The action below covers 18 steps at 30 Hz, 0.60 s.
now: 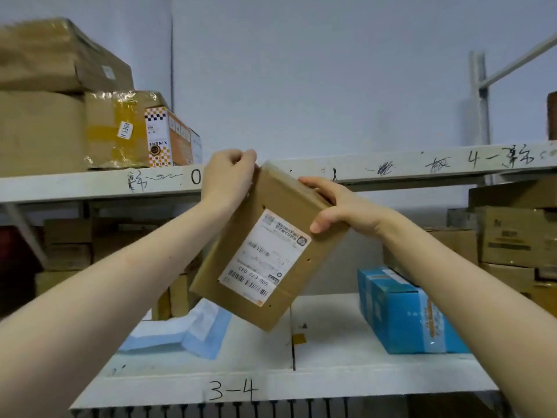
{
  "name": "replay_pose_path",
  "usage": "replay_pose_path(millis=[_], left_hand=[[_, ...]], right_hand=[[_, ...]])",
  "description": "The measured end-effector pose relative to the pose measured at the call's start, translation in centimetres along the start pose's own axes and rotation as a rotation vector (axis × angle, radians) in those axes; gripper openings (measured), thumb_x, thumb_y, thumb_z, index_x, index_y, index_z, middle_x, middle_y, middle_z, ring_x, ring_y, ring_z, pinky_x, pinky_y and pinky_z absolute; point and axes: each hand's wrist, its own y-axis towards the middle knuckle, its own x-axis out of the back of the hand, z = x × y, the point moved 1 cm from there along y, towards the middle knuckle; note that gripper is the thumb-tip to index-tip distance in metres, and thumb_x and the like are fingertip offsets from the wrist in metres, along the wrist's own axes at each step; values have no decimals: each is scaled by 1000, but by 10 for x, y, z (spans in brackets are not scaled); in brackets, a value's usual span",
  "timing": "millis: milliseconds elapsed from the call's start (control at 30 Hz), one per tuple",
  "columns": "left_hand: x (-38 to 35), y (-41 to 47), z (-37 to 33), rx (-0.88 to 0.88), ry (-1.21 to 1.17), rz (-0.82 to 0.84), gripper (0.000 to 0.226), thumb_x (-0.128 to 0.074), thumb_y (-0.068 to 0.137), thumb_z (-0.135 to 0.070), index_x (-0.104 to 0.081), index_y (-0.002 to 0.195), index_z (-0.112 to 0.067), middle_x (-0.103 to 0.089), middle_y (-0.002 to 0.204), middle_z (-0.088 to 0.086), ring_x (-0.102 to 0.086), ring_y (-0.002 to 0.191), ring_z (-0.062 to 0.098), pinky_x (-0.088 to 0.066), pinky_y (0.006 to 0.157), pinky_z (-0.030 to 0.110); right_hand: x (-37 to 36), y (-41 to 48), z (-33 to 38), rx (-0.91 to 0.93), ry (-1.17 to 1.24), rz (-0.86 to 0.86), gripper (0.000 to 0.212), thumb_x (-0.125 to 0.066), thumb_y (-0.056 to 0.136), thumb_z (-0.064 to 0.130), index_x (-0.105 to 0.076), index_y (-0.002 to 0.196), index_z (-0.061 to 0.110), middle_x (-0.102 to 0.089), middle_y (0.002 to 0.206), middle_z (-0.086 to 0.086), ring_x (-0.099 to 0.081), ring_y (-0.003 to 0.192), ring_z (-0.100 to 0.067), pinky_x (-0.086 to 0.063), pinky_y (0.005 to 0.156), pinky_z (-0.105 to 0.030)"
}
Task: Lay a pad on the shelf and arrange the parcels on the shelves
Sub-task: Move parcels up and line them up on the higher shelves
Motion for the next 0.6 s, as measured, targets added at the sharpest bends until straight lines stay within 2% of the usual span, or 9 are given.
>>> replay_pose_path(millis=[67, 167, 233, 300, 400, 433, 500, 600], left_hand=[[14, 10, -13, 4, 39, 19, 47, -45, 75, -42, -65, 78, 0, -70, 85, 17, -57, 67, 23, -44, 68, 35], [36, 26, -34, -74, 205, 17, 36, -51, 82, -36, -69, 78, -5, -70, 82, 12, -61, 75, 23, -47, 72, 32], [49, 36, -46, -134, 278, -14, 32, -53, 84, -35, -71, 82, -8, -70, 83, 10, -64, 83, 25, -51, 78, 38], [59, 42, -57, -202, 303, -66, 29, -51, 85, -32, -71, 84, -11, -70, 83, 9, -64, 84, 27, -53, 78, 41], [68, 54, -61, -280, 322, -112, 26, -49, 84, -36, -68, 94, -21, -69, 93, 1, -63, 91, 24, -55, 80, 43], [69, 58, -59, -305, 334, -114, 29, -49, 84, -38, -66, 101, -24, -68, 100, 0, -62, 96, 24, -54, 83, 44], [73, 67, -54, -356, 360, -129, 37, -49, 82, -40, -62, 114, -25, -64, 112, 2, -58, 104, 27, -51, 88, 45], [79, 80, -43, -343, 402, -180, 49, -56, 81, -32, -52, 128, -22, -50, 128, 10, -45, 120, 31, -40, 102, 44]], right_hand=[[4, 1, 15, 30, 93, -43, 108, -74, 37, 33, -42, 140, 26, -55, 129, -6, -57, 114, -20, -49, 93, -32], [14, 3, 39, 72, 212, -140, 103, -73, 40, 28, -44, 139, 23, -59, 126, -16, -63, 104, -27, -52, 83, -36], [20, 6, 50, 93, 280, -224, 100, -73, 42, 29, -45, 137, 23, -62, 122, -13, -65, 98, -26, -54, 76, -38], [20, 10, 60, 109, 360, -312, 99, -72, 44, 30, -44, 138, 21, -65, 119, -10, -65, 95, -24, -55, 71, -36], [12, 23, 71, 127, 465, -456, 106, -74, 42, 32, -39, 141, 17, -64, 118, -9, -63, 90, -21, -48, 57, -23], [8, 27, 75, 140, 494, -504, 109, -74, 40, 32, -38, 142, 18, -63, 120, -8, -64, 90, -20, -49, 59, -23], [-2, 39, 82, 190, 534, -588, 114, -76, 37, 34, -34, 142, 20, -60, 125, -8, -64, 99, -21, -52, 73, -29], [-16, 59, 92, 220, 584, -661, 116, -80, 41, 35, -27, 144, 24, -54, 129, -6, -60, 109, -22, -50, 91, -35]])
